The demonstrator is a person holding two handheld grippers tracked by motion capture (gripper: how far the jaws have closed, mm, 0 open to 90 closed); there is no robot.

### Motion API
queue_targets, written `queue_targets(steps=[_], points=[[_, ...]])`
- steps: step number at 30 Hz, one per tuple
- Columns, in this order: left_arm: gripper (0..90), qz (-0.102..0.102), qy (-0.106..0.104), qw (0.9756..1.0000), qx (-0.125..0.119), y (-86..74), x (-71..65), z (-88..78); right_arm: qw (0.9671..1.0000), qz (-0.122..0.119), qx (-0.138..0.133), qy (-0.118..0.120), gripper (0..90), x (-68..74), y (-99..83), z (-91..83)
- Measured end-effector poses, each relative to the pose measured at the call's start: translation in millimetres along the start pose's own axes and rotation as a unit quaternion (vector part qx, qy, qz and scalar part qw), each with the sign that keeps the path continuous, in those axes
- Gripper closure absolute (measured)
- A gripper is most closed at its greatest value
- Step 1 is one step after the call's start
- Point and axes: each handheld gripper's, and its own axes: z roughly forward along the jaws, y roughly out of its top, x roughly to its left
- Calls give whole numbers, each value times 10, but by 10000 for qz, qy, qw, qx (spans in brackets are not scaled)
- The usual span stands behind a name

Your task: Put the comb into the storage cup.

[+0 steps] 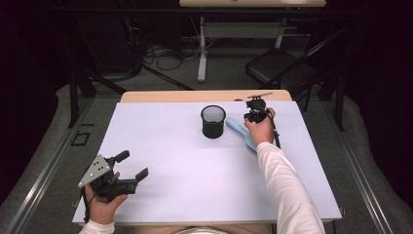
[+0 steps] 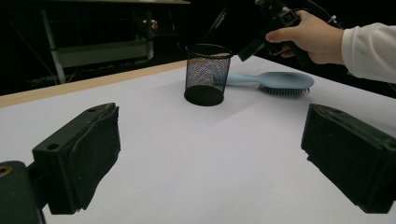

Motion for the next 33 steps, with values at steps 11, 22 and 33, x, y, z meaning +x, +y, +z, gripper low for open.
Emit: queue_targets(steps=[11, 22, 33], points=[[47, 16, 6, 10000, 6, 1, -2, 2, 9995, 35, 300, -49, 900, -8, -110, 100], [48, 35, -6, 10000, 1, 2, -4, 5, 9984, 37, 549, -95, 900, -24, -178, 124], [48, 20, 11, 10000, 13, -1, 0, 3, 9971, 42, 754, -93, 900, -54, -243, 181]])
